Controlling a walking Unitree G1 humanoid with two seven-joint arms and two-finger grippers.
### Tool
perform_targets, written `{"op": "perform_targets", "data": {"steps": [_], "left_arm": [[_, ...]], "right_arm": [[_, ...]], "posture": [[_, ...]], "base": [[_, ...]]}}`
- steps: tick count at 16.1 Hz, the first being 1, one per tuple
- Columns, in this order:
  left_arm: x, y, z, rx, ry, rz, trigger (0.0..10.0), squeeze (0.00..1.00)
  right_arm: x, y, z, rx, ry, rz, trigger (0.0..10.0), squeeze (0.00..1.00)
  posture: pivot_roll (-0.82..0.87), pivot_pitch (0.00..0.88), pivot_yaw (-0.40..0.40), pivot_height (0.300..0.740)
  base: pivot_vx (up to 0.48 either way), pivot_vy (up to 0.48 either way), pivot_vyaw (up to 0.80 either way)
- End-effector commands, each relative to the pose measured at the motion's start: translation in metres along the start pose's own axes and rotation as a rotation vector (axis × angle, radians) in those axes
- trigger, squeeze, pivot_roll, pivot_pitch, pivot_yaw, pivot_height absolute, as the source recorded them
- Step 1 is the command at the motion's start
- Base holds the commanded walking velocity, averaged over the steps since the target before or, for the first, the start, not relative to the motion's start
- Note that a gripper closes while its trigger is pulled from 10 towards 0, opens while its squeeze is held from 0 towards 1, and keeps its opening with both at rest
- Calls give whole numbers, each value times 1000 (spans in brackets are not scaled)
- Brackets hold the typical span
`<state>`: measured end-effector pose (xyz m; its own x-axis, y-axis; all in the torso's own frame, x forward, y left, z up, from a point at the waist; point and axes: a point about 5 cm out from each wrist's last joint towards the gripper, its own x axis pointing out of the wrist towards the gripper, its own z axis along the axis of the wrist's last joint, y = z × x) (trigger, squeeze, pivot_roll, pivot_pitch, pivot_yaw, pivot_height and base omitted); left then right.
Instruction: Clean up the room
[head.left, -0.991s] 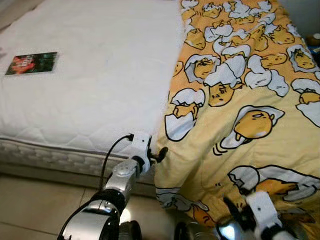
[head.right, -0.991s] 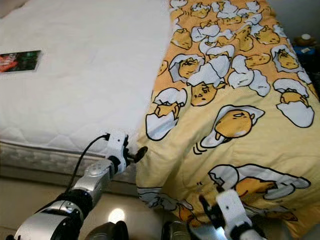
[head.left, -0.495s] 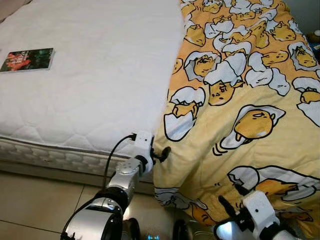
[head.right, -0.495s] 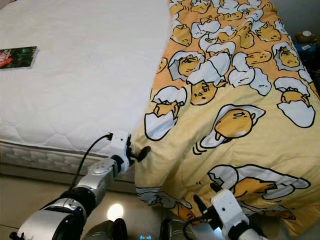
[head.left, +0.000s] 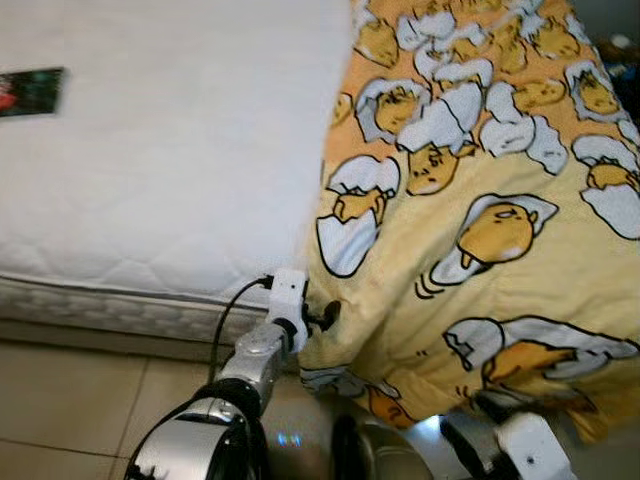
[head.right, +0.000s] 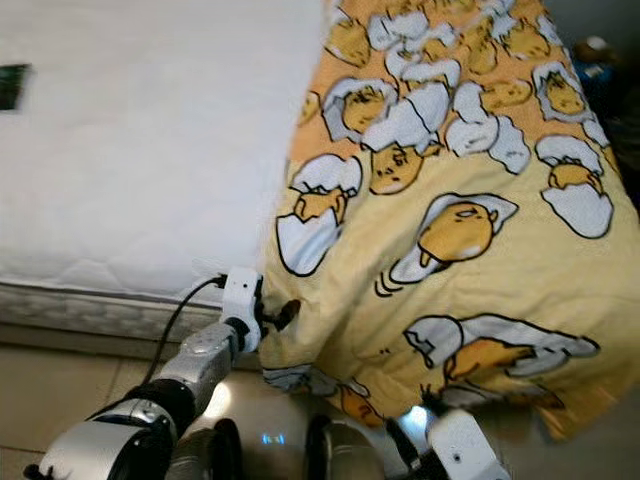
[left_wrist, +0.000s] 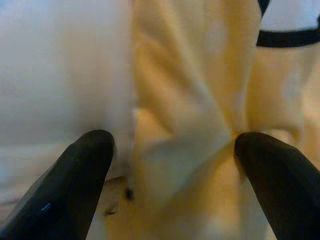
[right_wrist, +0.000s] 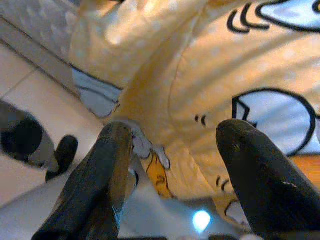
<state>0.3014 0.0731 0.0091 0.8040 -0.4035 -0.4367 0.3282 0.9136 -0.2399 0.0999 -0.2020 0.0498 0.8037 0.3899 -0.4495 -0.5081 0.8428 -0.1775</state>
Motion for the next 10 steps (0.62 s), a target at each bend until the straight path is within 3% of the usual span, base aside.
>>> {"op": "perform_targets", "data": {"steps": [1,3,4,5,7,10], "left_arm": [[2,-15,-7,-95,-5,-21,10000,0],[5,-29,-6,-150,-28,-53,10000,0],[5,-37,-7,-152,-40,-86,0,0],[5,-43,-8,-167,-63,-115,0,0],[3,-50,-16,-120,-47,-113,0,0],[1,-45,-20,-85,-36,-88,0,0]], "right_arm": [[-6,0,-1,0,23,10,10000,0],[-5,-3,-1,-2,22,8,10000,0],[-3,-5,-2,-3,18,4,10000,0],[-1,-6,-2,-2,18,1,10000,0],[1,-7,-2,3,17,-6,10000,0],[2,-6,-3,15,14,-38,10000,0]], "posture": [[-425,257,-81,740],[-421,248,-81,740],[-417,246,-78,740],[-415,245,-75,740],[-418,242,-59,740],[-429,242,-45,740]], "base": [[0,0,0],[0,0,0],[0,0,0],[0,0,0],[0,0,0],[0,0,0]]}}
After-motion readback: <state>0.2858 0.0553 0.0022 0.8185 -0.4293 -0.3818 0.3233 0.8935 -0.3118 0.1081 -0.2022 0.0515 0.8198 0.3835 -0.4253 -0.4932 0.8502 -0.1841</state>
